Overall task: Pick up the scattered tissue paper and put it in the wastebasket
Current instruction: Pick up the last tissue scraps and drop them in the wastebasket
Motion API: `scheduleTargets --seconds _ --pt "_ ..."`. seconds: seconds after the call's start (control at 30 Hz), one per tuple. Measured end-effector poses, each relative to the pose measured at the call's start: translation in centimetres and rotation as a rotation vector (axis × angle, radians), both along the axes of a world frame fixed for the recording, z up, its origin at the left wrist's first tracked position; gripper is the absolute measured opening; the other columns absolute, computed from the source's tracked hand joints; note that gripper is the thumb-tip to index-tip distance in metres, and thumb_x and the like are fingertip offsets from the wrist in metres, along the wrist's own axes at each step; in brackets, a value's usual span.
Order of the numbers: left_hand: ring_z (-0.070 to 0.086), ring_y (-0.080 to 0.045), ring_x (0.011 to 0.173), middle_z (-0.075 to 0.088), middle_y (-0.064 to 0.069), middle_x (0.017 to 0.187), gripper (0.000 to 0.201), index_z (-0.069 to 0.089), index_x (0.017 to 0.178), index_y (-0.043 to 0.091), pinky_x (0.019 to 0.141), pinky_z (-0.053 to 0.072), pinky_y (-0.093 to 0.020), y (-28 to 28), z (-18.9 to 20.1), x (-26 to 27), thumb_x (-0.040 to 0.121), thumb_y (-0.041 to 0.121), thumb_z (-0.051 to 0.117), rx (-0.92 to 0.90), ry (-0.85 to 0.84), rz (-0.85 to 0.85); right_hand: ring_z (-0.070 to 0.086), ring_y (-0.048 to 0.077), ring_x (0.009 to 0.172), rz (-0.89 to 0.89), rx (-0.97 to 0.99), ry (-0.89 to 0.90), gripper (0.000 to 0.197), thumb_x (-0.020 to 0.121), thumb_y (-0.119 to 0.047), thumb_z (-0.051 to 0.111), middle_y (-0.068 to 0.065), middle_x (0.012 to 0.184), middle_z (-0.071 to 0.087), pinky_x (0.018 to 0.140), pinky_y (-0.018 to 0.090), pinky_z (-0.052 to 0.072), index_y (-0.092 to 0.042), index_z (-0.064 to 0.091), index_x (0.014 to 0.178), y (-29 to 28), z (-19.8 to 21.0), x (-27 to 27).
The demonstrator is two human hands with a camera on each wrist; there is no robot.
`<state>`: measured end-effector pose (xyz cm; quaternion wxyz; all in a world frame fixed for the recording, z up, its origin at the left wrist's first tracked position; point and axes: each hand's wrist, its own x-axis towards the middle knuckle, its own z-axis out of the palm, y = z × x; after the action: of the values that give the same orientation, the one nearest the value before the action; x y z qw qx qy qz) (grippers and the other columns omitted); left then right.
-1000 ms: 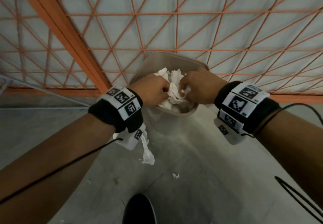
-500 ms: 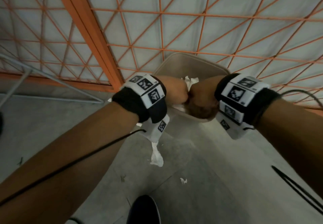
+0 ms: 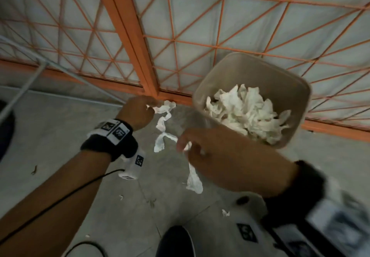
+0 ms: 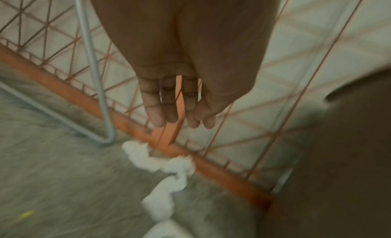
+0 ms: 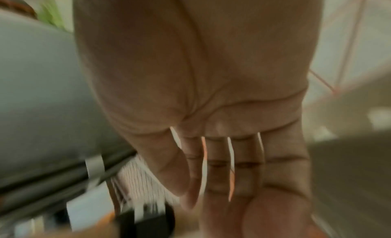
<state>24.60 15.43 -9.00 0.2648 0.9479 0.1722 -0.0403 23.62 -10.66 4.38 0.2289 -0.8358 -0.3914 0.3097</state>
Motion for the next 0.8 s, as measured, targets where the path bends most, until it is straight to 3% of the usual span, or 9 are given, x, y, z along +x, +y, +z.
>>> scheduleTargets --seconds 0.13,0.23,0.3,0.37,0.43,0.47,0.6,0.67,0.8 --pt "0.057 -0.032 0.117 0.051 -0.010 0.139 0.039 0.061 0.121 0.021 0.091 0.046 -0.033 1.9 -5.9 1.9 0.085 0.009 0.052 0.047 0.220 0.013 0.056 0.029 0.108 -0.030 -0.252 0.083 0.040 0.091 -0.028 0.046 0.002 0.135 0.039 0.090 0.037 0.045 -0.033 0.040 0.130 1.4 -11.5 -1.0" --pt "0.048 -0.034 0.127 0.043 -0.010 0.146 0.051 0.050 0.134 0.023 0.101 0.045 -0.039 2.0 -8.2 3.5 0.084 0.011 0.054 0.098 0.275 0.008 0.052 0.031 0.116 -0.109 -0.299 0.083 0.053 0.088 -0.027 0.052 0.003 0.145 0.026 0.095 0.044 0.047 -0.034 0.032 0.136 1.5 -17.9 -1.6" --pt "0.045 -0.035 0.130 0.040 -0.011 0.149 0.054 0.042 0.140 0.025 0.106 0.041 -0.043 1.8 -9.5 4.2 0.087 0.016 0.052 0.035 0.282 0.015 0.048 0.029 0.120 -0.169 -0.303 0.093 0.058 0.087 -0.024 0.055 0.001 0.149 0.022 0.098 0.045 0.045 -0.034 0.030 0.139 1.4 -20.7 -1.9" --pt "0.044 -0.037 0.130 0.040 -0.012 0.148 0.053 0.036 0.141 0.031 0.107 0.039 -0.047 1.3 -10.3 4.6 0.090 0.032 0.051 -0.004 0.261 0.030 0.049 0.029 0.120 -0.219 -0.280 0.081 0.057 0.086 -0.020 0.056 0.000 0.150 0.022 0.099 0.044 0.045 -0.031 0.033 0.137 1.5 -22.6 -2.3" --pt "0.042 -0.039 0.129 0.040 -0.011 0.148 0.061 0.032 0.140 0.039 0.107 0.039 -0.049 0.9 -10.9 4.7 0.085 0.049 0.054 0.010 0.241 0.039 0.054 0.028 0.115 -0.260 -0.216 0.055 0.050 0.084 -0.014 0.057 0.001 0.146 0.029 0.097 0.042 0.047 -0.027 0.043 0.131 1.6 -24.1 -2.5" --pt "0.042 -0.038 0.128 0.040 -0.010 0.147 0.064 0.033 0.141 0.039 0.107 0.039 -0.046 0.6 -11.0 4.6 0.083 0.048 0.059 0.014 0.233 0.020 0.057 0.027 0.111 -0.281 -0.179 0.050 0.045 0.083 -0.012 0.056 0.001 0.141 0.035 0.096 0.040 0.049 -0.025 0.049 0.126 1.7 -24.5 -2.5" --pt "0.054 -0.029 0.121 0.055 -0.009 0.135 0.042 0.058 0.128 0.017 0.098 0.044 -0.030 0.2 -12.1 4.0 0.086 0.018 0.061 0.014 0.120 0.007 0.062 0.025 0.098 -0.356 -0.108 0.069 0.020 0.085 -0.010 0.052 0.004 0.115 0.058 0.087 0.031 0.048 -0.015 0.067 0.097 2.6 -24.9 -1.7" --pt "0.060 -0.025 0.113 0.065 -0.008 0.124 0.035 0.066 0.118 0.014 0.086 0.043 -0.020 0.3 -11.9 3.4 0.083 0.015 0.058 -0.056 0.067 0.076 0.062 0.025 0.094 -0.399 -0.089 0.078 0.016 0.085 -0.009 0.050 0.005 0.105 0.060 0.084 0.032 0.048 -0.012 0.066 0.088 3.4 -24.3 -1.3" --pt "0.068 -0.027 0.094 0.072 -0.010 0.101 0.039 0.070 0.101 0.021 0.086 0.053 -0.032 0.9 -10.3 1.6 0.076 0.031 0.041 -0.293 -0.113 0.303 0.055 0.023 0.084 -0.546 0.092 0.118 0.023 0.076 0.005 0.044 0.003 0.089 0.055 0.074 0.028 0.039 -0.014 0.053 0.085 5.4 -23.0 -0.2"
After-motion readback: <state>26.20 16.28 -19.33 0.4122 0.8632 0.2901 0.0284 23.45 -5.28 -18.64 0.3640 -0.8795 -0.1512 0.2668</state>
